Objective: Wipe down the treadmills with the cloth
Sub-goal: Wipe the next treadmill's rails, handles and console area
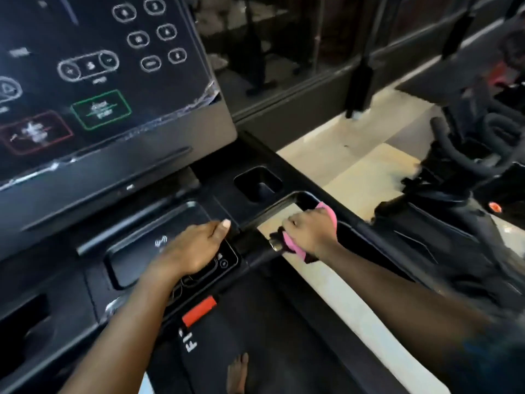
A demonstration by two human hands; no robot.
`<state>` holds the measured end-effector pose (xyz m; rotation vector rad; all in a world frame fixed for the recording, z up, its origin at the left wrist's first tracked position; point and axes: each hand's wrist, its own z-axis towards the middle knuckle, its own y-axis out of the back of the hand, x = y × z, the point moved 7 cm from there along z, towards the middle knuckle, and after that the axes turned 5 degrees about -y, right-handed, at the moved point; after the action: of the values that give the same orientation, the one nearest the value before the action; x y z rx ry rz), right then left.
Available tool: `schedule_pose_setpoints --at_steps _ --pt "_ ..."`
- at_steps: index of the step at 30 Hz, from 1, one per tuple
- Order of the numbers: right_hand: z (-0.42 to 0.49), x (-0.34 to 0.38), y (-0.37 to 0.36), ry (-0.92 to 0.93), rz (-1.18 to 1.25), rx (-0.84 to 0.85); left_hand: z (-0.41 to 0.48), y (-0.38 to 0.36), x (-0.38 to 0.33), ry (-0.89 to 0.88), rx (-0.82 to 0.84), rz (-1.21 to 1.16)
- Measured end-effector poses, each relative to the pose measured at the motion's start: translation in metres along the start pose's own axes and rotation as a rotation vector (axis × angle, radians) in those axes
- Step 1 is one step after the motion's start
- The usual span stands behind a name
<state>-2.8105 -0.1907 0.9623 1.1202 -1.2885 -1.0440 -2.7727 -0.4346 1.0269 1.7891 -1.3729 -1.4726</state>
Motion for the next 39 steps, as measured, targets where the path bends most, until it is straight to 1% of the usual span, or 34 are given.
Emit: schedule_pose_setpoints --at_steps 1,3,4,6,7,9,10,11,13,14,15,17,18,19,20,21,22,24,26,27,28,29,31,33,34,35,37,39 --pt "0.000 0.005 0.000 -0.035 -0.006 0.025 -0.007 -0.008 0.003 0.058 -0.016 0.000" --pt "-0.019 0.040 -0.001 -0.082 0.058 -0.015 -0.010 -0.015 0.002 0.091 -0.038 0.030" --pt "-0.034 0.065 -0.004 -0.061 0.093 -0.071 -0.011 -0.016 0.000 0.101 -0.043 0.039" --pt "-0.060 0.100 -0.011 0.044 0.234 -0.195 -0.007 -0.018 0.002 0.131 -0.046 0.041" --pt "-0.065 0.102 -0.012 0.101 0.281 -0.261 -0.004 -0.019 0.006 0.146 -0.046 0.041" --pt "-0.061 0.082 -0.018 0.248 0.302 -0.311 -0.002 -0.020 0.012 0.152 -0.045 0.036" --pt "-0.053 0.064 -0.020 0.287 0.308 -0.304 -0.003 -0.021 0.015 0.157 -0.043 0.024" --pt "-0.042 0.042 -0.021 0.283 0.323 -0.312 -0.004 -0.021 0.016 0.158 -0.037 0.020" --pt "-0.019 -0.003 -0.018 0.167 0.282 -0.364 -0.004 -0.021 0.019 0.163 -0.026 0.016" --pt "-0.010 -0.020 -0.015 0.095 0.231 -0.366 -0.003 -0.020 0.020 0.164 -0.013 0.020" --pt "0.000 -0.031 -0.015 0.039 0.177 -0.332 -0.001 -0.019 0.020 0.161 -0.006 0.016" --pt "0.006 -0.026 -0.019 -0.053 0.090 -0.161 0.001 -0.018 0.025 0.159 0.002 -0.001" --pt "0.002 -0.016 -0.018 -0.119 0.107 -0.112 0.001 -0.018 0.025 0.159 0.007 -0.012" --pt "-0.005 0.001 -0.019 -0.176 0.183 -0.075 0.002 -0.019 0.025 0.158 0.007 -0.015" --pt "-0.017 0.024 -0.021 -0.187 0.266 -0.045 0.002 -0.019 0.024 0.154 0.008 -0.019" --pt "-0.031 0.052 -0.021 -0.140 0.314 -0.085 0.003 -0.019 0.022 0.142 0.012 -0.013" --pt "-0.047 0.076 -0.014 -0.077 0.348 -0.193 0.002 -0.019 0.020 0.129 0.019 -0.003" --pt "-0.067 0.088 -0.013 0.048 0.382 -0.354 0.000 -0.019 0.017 0.106 0.029 0.020" --pt "-0.060 0.068 -0.021 0.225 0.371 -0.366 -0.004 -0.017 0.012 0.092 0.047 0.036" --pt "-0.052 0.049 -0.023 0.245 0.376 -0.357 -0.008 -0.017 0.009 0.086 0.061 0.037" --pt "-0.041 0.025 -0.024 0.199 0.386 -0.385 -0.012 -0.016 0.006 0.077 0.073 0.038" --pt "-0.031 -0.001 -0.025 0.101 0.404 -0.409 -0.014 -0.016 0.003 0.062 0.079 0.042" --pt "-0.018 -0.035 -0.035 -0.154 0.471 -0.371 -0.014 -0.015 0.000 0.045 0.092 0.043" --pt "-0.018 -0.034 -0.046 -0.360 0.556 -0.331 -0.012 -0.016 0.002 0.040 0.118 0.048" --pt "-0.025 -0.025 -0.047 -0.432 0.618 -0.343 -0.010 -0.017 0.002 0.036 0.133 0.054" --pt "-0.032 -0.013 -0.051 -0.477 0.738 -0.377 -0.010 -0.017 0.002 0.031 0.140 0.058" --pt "-0.050 0.020 -0.058 -0.527 1.085 -0.441 -0.009 -0.016 0.002 0.007 0.142 0.056" --pt "-0.066 0.051 -0.070 -0.600 1.467 -0.412 -0.009 -0.016 0.002 -0.019 0.150 0.059"
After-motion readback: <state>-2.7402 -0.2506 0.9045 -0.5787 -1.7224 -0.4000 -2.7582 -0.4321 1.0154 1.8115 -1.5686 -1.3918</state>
